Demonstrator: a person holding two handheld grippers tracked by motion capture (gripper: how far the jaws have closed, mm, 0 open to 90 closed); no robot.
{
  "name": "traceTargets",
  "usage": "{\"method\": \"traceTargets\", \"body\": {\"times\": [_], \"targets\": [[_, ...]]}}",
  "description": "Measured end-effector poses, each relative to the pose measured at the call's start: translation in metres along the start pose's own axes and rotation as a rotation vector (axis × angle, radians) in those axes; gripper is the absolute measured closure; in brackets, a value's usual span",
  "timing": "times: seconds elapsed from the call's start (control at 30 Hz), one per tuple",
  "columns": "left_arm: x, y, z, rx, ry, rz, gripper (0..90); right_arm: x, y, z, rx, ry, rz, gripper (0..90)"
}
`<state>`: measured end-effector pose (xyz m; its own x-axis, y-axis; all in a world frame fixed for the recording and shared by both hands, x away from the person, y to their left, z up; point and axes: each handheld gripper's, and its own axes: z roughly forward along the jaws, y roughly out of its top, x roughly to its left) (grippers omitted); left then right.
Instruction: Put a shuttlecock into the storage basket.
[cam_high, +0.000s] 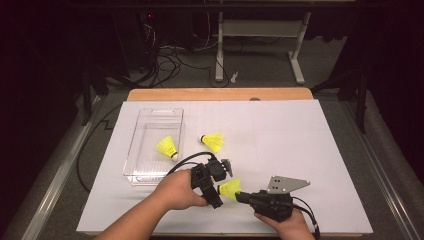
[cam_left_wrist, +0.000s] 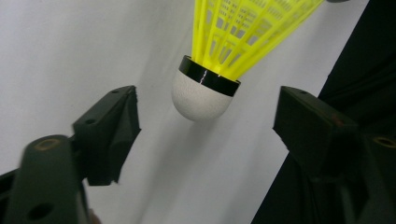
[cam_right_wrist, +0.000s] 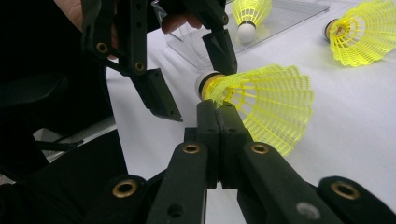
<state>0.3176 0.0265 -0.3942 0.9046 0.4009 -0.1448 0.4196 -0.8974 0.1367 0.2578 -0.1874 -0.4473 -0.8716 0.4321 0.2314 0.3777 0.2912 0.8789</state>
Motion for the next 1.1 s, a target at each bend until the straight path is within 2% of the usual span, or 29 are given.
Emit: {"method": "traceTargets", "body": {"times": [0.1,0.47,0.77,0.9,1.0,1.1], "targets": [[0.0007,-0.0010,-0.0018,-0.009,-0.011,0.003,33.8,0.0002,0.0001,0.0012,0.001,0.006,0.001,90.0],[0.0021,-0.0013,-0.0022,-0.023,-0.014,0.012,48.8,0.0011,0.0005,0.0043,0.009,0.010,-0.004,90.0],[0.0013,-0.0008,-0.0010,-0.027,-0.009,0.009,55.5,0.0009,0.0008,0.0040,0.005,0.007,-0.003,90.0],[0.0023,-0.0018,-0.0018,-0.023,0.000,0.013,61.3,0.0007,0.0009,0.0038,0.005,0.004,-0.003,90.0],[0.0016,-0.0023,-0.0023,-0.027,0.015,0.017,62.2,0.0006,0.0007,0.0040,0.006,0.002,-0.003,90.0],[0.0013,-0.0022,-0.0013,-0.023,0.012,0.018,62.5,0.0005,0.0006,0.0044,0.009,0.001,-0.005,90.0]]}}
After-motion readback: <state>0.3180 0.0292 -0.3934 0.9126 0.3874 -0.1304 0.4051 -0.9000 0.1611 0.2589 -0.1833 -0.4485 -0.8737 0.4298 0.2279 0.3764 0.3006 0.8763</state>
